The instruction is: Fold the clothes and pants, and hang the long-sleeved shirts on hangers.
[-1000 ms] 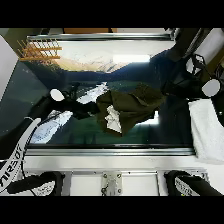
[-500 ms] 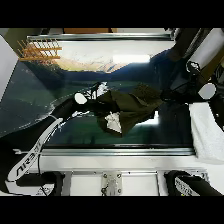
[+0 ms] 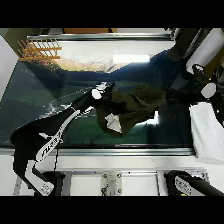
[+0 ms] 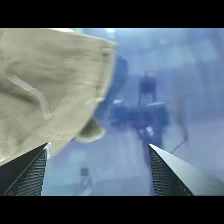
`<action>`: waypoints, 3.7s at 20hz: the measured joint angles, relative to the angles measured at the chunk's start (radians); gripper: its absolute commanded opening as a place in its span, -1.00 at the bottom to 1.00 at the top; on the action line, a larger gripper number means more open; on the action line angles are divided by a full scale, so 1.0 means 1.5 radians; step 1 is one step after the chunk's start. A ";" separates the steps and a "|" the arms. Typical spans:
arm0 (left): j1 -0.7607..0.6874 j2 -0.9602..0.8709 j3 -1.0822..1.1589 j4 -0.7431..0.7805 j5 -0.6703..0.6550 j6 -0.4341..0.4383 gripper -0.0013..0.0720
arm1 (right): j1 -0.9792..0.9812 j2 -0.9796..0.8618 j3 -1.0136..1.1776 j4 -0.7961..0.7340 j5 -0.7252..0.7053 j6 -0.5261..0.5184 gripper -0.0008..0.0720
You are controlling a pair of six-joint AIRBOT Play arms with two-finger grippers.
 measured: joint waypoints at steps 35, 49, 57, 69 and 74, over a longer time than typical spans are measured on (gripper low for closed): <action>0.153 0.655 0.123 0.054 -0.149 -0.043 -0.91 | -0.047 0.456 0.091 0.365 0.046 -0.154 -0.89; 0.095 0.380 0.002 0.051 0.040 -0.047 0.89 | 0.003 0.058 0.128 0.324 -0.077 -0.167 0.86; 0.258 0.140 0.187 0.090 -0.094 -0.050 0.89 | -0.150 0.043 0.162 0.287 -0.052 -0.193 0.48; 0.128 0.208 -0.298 0.150 -0.058 -0.065 0.90 | -0.182 0.238 -0.091 0.217 0.050 -0.209 0.48; 0.068 0.192 -0.322 0.086 0.018 -0.059 0.90 | -0.183 0.252 -0.108 0.259 0.054 -0.208 0.48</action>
